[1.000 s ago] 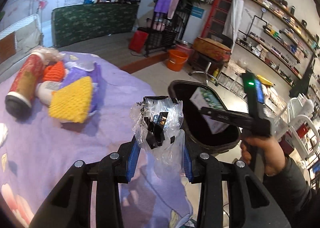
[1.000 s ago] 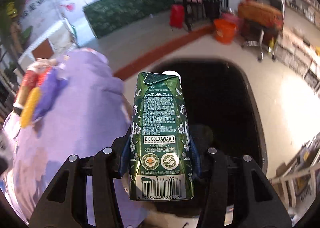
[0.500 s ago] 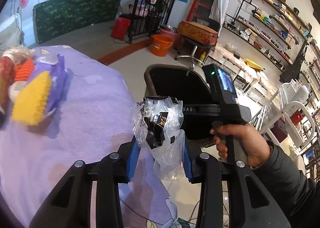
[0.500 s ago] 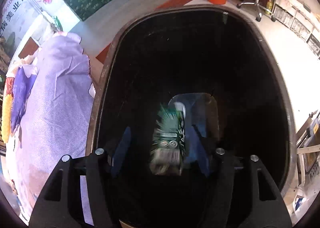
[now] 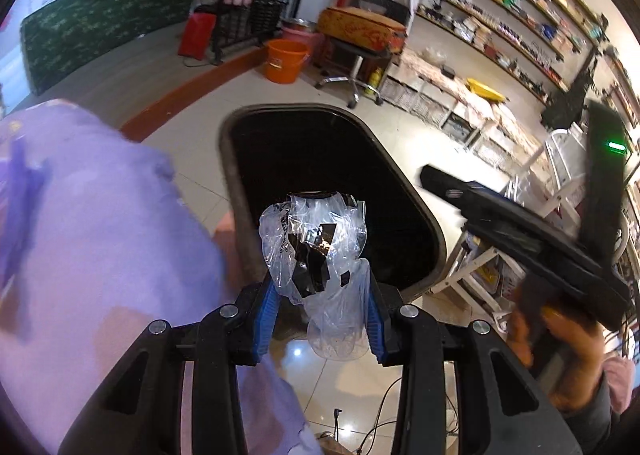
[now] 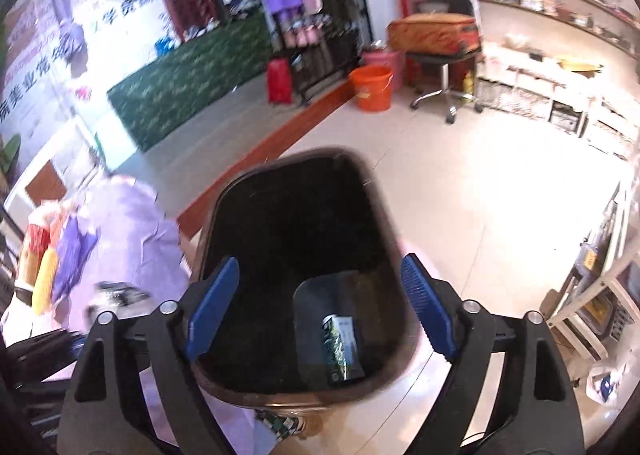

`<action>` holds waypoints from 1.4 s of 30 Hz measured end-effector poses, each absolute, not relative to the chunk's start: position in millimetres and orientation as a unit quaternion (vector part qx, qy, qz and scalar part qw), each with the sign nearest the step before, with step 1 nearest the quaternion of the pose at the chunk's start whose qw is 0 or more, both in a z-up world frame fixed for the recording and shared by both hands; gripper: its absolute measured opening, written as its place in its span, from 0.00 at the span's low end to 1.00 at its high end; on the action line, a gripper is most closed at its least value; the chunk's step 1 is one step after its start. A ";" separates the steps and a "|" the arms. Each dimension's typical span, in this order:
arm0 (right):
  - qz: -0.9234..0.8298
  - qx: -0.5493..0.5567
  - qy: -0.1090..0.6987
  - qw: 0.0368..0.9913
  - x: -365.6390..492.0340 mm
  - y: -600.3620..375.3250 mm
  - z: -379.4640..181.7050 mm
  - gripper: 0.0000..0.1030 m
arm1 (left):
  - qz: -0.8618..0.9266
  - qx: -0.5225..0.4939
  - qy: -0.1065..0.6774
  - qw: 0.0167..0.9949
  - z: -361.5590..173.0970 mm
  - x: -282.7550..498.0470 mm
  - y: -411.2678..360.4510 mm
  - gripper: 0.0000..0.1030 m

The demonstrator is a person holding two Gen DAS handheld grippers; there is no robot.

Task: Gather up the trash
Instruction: 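Carry carton and plastic bag to the black bin and release both, then return to the table and grasp the yellow foam net with the left tool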

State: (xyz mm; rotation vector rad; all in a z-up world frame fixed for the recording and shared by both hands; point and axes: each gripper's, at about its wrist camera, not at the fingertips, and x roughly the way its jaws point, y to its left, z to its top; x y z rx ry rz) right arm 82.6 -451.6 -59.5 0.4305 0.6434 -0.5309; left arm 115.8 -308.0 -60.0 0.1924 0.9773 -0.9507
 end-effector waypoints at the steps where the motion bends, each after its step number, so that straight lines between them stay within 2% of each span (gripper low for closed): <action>1: -0.260 0.206 0.308 0.892 77.5 -454.0 -57.5 0.81 | -0.441 0.094 0.452 0.770 -62.0 116.4 -314.4 0.36; 11: -0.293 0.231 0.282 0.884 33.7 -474.7 -51.4 0.81 | -0.441 0.136 0.465 0.755 -78.8 114.7 -357.0 0.36; 14: -0.301 0.238 0.269 0.883 25.4 -477.9 -51.3 0.81 | -0.438 0.142 0.462 0.758 -82.0 115.5 -363.9 0.44; 16: -0.307 0.246 0.263 0.881 20.6 -483.1 -51.6 0.82 | -0.433 0.144 0.457 0.764 -82.9 116.6 -366.7 0.65; 18: -0.307 0.254 0.262 0.879 17.8 -487.2 -52.0 0.83 | -0.430 0.141 0.446 0.772 -81.5 113.8 -367.5 0.79; 19: -0.308 0.257 0.260 0.878 16.9 -487.6 -52.0 0.83 | -0.430 0.140 0.442 0.775 -80.6 112.5 -367.2 0.84; 22: -0.308 0.264 0.259 0.877 15.8 -491.2 -53.0 0.83 | -0.430 0.140 0.435 0.779 -78.9 111.4 -366.4 0.90; 30: -0.297 0.279 0.265 0.874 25.4 -485.1 -56.6 0.83 | -0.422 0.103 0.427 0.793 -63.4 107.8 -341.2 0.93; 42: -0.261 0.261 0.289 0.883 55.6 -450.4 -60.6 0.83 | -0.356 0.101 0.366 0.854 -34.6 91.5 -272.8 0.94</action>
